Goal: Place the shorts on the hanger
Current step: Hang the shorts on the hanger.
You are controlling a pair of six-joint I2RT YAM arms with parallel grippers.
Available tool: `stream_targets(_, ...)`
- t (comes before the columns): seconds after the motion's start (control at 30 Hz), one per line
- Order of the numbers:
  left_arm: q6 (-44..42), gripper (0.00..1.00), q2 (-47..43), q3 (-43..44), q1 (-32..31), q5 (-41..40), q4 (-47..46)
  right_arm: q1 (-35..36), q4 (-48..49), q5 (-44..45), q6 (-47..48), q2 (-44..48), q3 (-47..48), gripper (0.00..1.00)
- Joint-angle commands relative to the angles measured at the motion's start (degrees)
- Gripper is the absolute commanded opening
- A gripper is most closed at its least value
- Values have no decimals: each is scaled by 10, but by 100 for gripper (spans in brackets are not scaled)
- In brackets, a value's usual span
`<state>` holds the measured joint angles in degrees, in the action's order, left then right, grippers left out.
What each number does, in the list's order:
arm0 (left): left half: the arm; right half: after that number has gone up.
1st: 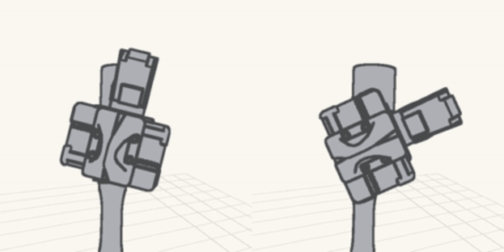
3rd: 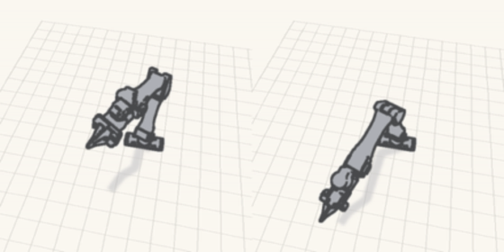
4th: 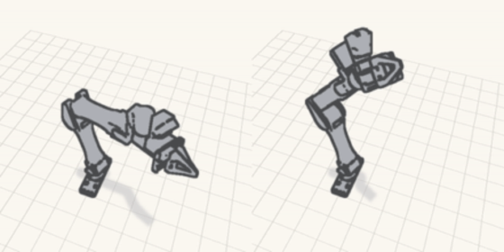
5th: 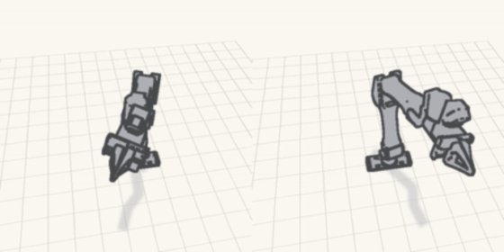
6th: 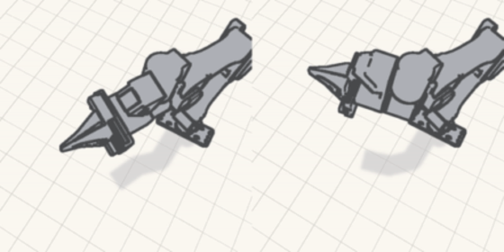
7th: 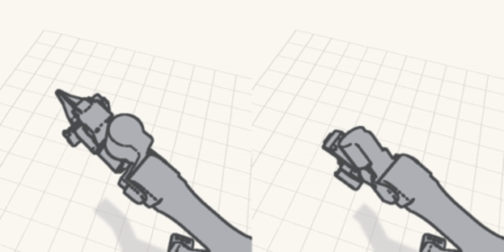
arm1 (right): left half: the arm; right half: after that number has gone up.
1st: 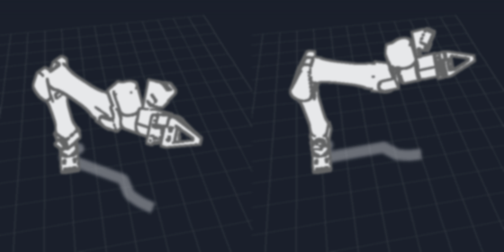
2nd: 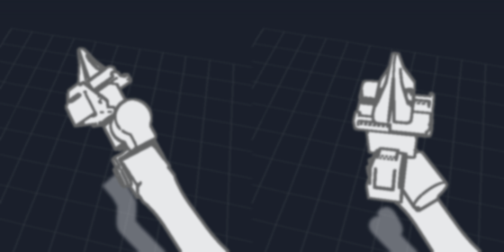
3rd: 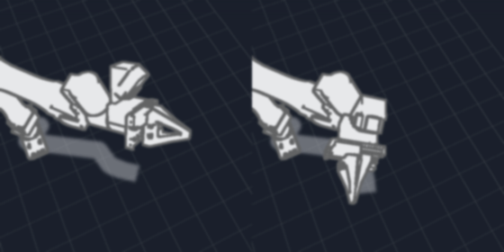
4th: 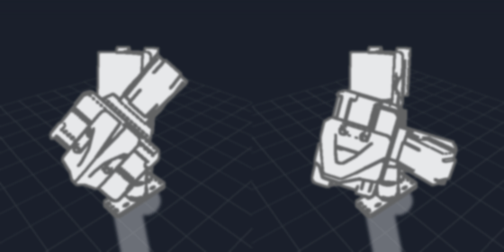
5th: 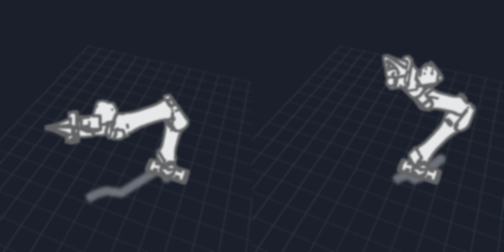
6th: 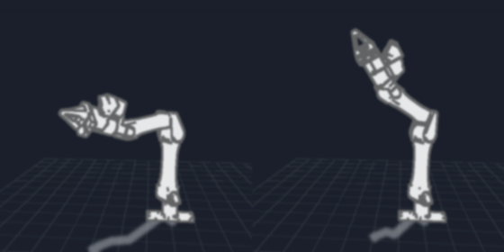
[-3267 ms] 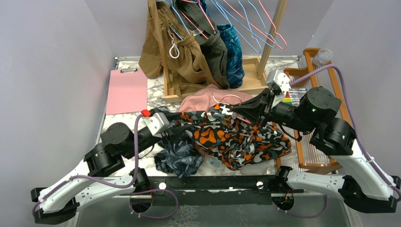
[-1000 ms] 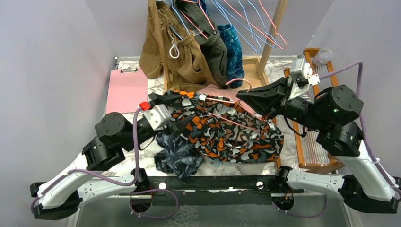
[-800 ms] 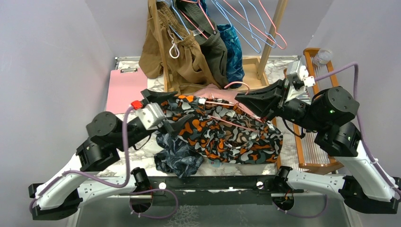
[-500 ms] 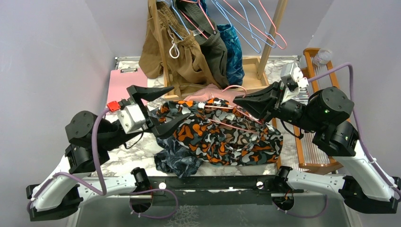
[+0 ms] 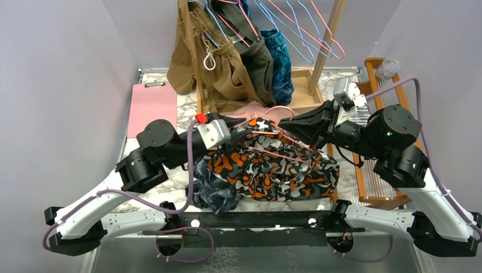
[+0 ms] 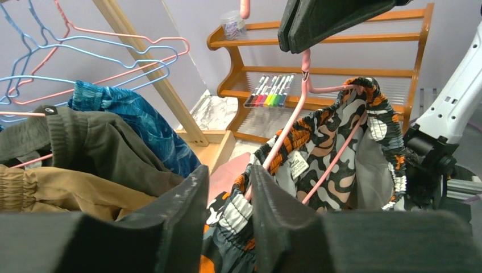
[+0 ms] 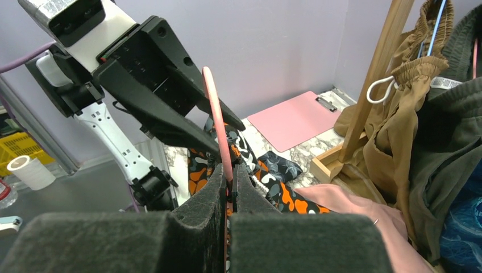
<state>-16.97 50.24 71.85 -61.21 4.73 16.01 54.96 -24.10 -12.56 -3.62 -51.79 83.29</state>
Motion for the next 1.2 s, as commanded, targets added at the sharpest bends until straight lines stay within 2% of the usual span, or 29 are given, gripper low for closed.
stream_targets(0.0, -5, 31, -18, -3, 1, -4, -27, 1, 15, -7, 0, 12, -3, 1)
stream_targets(0.17, -11, 20, -40, -23, 1, -41, -17, 1, 10, -1, 4, 16, 0, 1)
stream_targets(0.37, -11, 0, -68, -51, 1, -76, 3, 1, 7, 0, 4, 20, 1, 1)
stream_targets(0.77, -21, 0, -99, -86, 1, -137, 42, 1, 0, 2, 0, 30, 4, 1)
stream_targets(1.03, -12, 0, -112, -119, 1, -155, 59, 1, 6, 0, -6, 45, 3, 1)
stream_targets(1.17, -5, 0, -117, -105, 1, -152, 59, 1, 3, 0, -8, 47, 1, 1)
